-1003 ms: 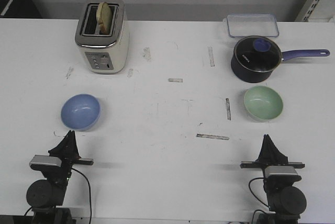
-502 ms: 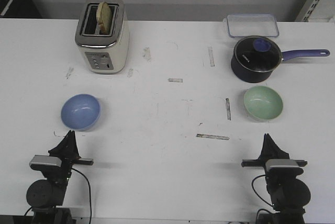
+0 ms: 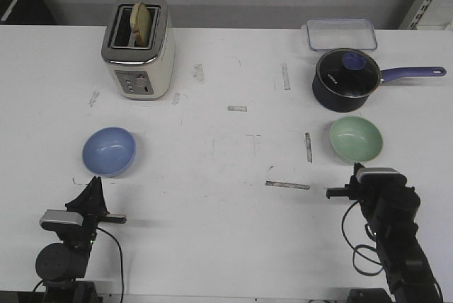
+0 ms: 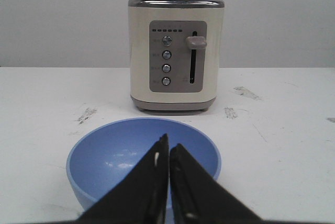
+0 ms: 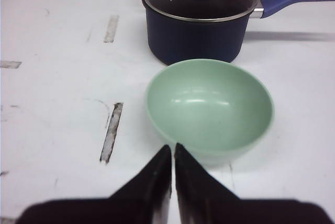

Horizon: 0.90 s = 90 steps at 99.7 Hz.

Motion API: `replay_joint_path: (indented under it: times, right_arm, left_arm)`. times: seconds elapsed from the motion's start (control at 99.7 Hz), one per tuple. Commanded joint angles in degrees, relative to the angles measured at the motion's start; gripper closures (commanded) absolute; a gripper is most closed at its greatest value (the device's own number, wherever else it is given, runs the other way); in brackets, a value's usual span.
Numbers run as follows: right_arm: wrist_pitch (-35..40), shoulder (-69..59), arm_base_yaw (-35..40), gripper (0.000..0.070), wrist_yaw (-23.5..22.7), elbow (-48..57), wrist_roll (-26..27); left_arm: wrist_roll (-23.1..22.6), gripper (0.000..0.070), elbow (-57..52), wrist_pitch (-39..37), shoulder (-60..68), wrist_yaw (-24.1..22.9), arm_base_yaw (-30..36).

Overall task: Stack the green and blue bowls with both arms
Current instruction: 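Reach the right gripper forward and grasp the pale green bowl's rim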

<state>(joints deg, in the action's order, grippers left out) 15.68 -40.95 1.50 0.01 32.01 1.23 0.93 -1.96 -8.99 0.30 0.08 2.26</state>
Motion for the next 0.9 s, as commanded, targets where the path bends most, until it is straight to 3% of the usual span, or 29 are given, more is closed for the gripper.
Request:
replay_joint_path:
  times: [0.0,0.421,0.592,0.642,0.782,0.893]
  right_arm:
    - [0.8,-3.6,0.1,0.0695,0.0,3.1,-0.6]
    - [17.5,-24.1,-2.3,0.0694,-0.4,24.0,1.4]
    - [23.6,-31.7,-7.2,0.0676,-3.7,32.2,3.6]
    - [25.8,-33.7,-8.9,0.0630,-5.0,34.6,3.9]
    - [29.3,-38.6,-13.6,0.0411,-9.5,39.3,4.4]
    - [30.4,-41.2,-16.7,0.0317,-12.6,41.0,5.1]
  left_arm:
    - [-0.3,0.0698,1.2,-0.9,-0.1,-0.1,0.0]
    - [-0.3,0.0698,1.2,-0.9,-0.1,-0.1,0.0]
    - [-0.3,0.0698,1.2,-0.9,-0.1,-0.1,0.0]
    - [-0.3,0.0698,1.2,-0.9,-0.1,-0.1,0.0]
    - [-0.3,0.0698,1.2,-0.9,-0.1,-0.1,0.0]
    - [-0.3,0.0699,1.2,-0.9,-0.1,-0.1,0.0]
